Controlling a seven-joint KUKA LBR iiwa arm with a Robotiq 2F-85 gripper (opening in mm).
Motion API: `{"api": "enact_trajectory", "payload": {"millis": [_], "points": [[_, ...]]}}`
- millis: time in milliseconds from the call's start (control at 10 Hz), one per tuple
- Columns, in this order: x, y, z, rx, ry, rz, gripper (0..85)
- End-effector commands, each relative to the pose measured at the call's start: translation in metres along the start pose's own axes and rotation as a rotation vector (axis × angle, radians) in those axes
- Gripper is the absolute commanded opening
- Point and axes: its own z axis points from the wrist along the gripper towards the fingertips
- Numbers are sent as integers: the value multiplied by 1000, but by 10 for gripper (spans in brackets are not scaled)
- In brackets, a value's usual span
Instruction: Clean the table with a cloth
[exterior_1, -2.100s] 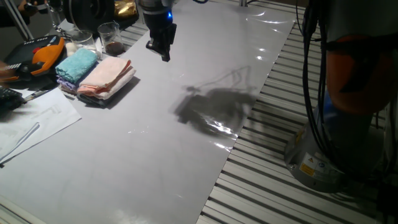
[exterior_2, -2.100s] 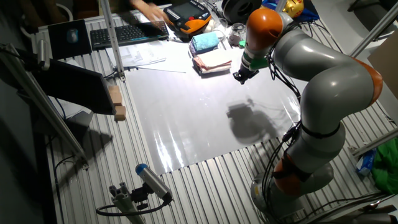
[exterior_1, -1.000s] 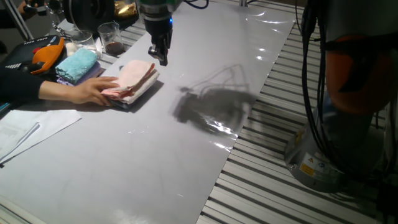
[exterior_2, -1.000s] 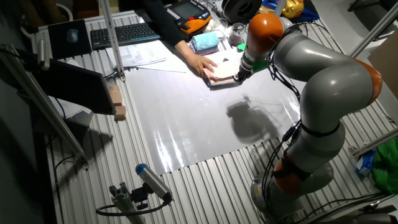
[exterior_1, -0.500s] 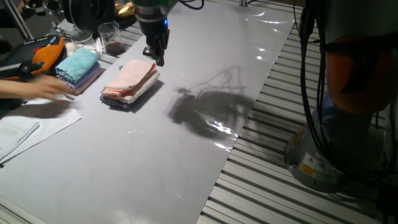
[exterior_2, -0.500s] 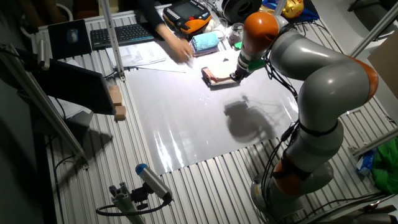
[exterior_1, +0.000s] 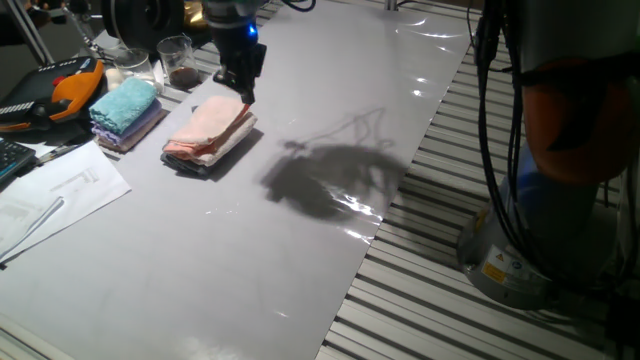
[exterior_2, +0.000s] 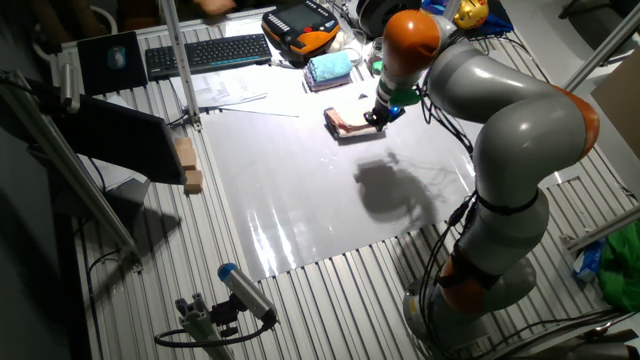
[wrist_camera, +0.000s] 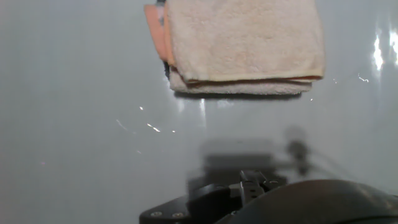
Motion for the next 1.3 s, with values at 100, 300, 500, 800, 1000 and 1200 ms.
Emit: {"api": "enact_trajectory", "payload": {"millis": [100, 300, 500, 800, 1000, 1200], "points": [[-9, 13, -11, -10, 0, 19, 0], [-23, 20, -13, -25, -33, 18, 0], [-33, 11, -12, -41, -50, -5, 0], [-36, -2, -7, 26, -105, -78, 0], [-38, -5, 3, 27, -108, -72, 0], [-41, -8, 10, 25, -106, -60, 0]]}}
